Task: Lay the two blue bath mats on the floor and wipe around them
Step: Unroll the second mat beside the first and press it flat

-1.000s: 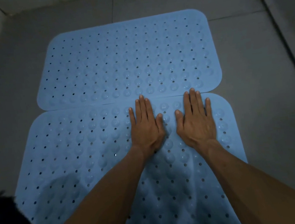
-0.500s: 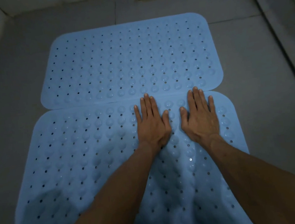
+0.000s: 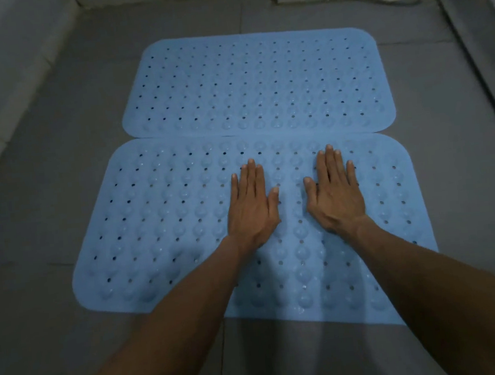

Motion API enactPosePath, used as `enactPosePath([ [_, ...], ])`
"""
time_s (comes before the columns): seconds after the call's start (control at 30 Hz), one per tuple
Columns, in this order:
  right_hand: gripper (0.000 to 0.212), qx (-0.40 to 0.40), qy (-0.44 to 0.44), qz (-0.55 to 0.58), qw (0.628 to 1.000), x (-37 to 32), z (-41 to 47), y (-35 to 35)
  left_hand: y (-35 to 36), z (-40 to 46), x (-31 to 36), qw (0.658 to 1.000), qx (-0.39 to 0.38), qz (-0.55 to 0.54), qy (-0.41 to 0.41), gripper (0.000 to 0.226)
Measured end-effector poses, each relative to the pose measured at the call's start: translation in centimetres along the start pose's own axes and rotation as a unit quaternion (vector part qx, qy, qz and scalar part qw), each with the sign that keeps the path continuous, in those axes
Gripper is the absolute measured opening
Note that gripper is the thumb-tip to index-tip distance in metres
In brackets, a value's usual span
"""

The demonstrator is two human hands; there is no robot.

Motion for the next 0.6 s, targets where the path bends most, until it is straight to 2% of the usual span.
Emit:
enactPosePath([
  [0.13,0.069,0.015,-0.004,0.002,1.000,-3.5,-3.9,0.1,-0.7,-2.7,-1.7,0.999,0.002,0.028,0.037,0.067],
  [0.4,0.068,0.002,-0.012,0.007,1.000,-8.0,-8.8,1.3,-1.4,-5.8,-3.5,0.998,-0.007,0.051,0.034,0.067],
  [0.6,0.068,0.000,-0.010,-0.004,1.000,-8.6,-9.0,2.5,-1.2,-5.8,-3.7,0.998,-0.008,0.043,0.035,0.066],
])
Point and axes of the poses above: each hand's wrist, its own z-axis towards the middle knuckle, its own y-axis out of the palm, x = y × z, the point moved 4 cm from there along z, towards the middle knuckle, and after that the axes turned 14 degrees about -z, right-handed, at the moved point
